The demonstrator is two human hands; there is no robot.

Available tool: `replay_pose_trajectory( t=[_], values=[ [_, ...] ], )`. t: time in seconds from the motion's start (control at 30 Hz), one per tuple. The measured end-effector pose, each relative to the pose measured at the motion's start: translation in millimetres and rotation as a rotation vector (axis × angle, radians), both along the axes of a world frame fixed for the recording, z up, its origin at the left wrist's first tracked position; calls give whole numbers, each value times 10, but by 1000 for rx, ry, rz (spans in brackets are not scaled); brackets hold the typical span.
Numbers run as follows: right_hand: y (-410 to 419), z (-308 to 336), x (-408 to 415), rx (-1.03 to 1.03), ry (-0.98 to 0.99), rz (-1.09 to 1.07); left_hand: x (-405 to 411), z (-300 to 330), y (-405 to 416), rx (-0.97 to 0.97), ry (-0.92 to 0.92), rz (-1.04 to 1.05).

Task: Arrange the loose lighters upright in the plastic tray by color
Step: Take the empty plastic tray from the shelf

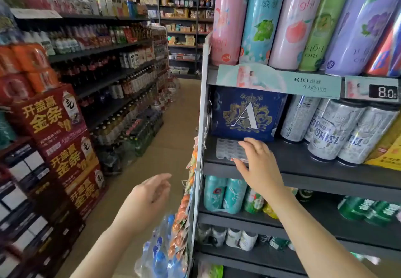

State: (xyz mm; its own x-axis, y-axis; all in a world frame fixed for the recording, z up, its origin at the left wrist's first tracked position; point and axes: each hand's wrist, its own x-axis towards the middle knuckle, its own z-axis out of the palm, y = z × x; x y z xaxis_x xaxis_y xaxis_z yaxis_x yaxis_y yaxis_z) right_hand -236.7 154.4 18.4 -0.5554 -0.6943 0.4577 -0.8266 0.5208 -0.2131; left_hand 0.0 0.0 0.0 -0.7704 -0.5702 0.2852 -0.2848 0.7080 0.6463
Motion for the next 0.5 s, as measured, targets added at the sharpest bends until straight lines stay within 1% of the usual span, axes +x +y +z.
replay_pose_trajectory(
  t=[0.07,0.13,0.23,0.37,0.5],
  values=[
    [-59,-16,-77,163,-11,-3,-75,94,-18,-87,37,-7],
    [-56,-42,-116,263,0,6,-130,168,-33,-145,59,-9],
    [-15,-88,-95,242,105,36,-144,178,-62,-167,53,-17],
    [11,-27,-97,270,182,64,-162,176,-103,-186,61,-23],
    [44,-59,57,337,357,24,-164,140,-129,-179,58,-43]
  ],
)
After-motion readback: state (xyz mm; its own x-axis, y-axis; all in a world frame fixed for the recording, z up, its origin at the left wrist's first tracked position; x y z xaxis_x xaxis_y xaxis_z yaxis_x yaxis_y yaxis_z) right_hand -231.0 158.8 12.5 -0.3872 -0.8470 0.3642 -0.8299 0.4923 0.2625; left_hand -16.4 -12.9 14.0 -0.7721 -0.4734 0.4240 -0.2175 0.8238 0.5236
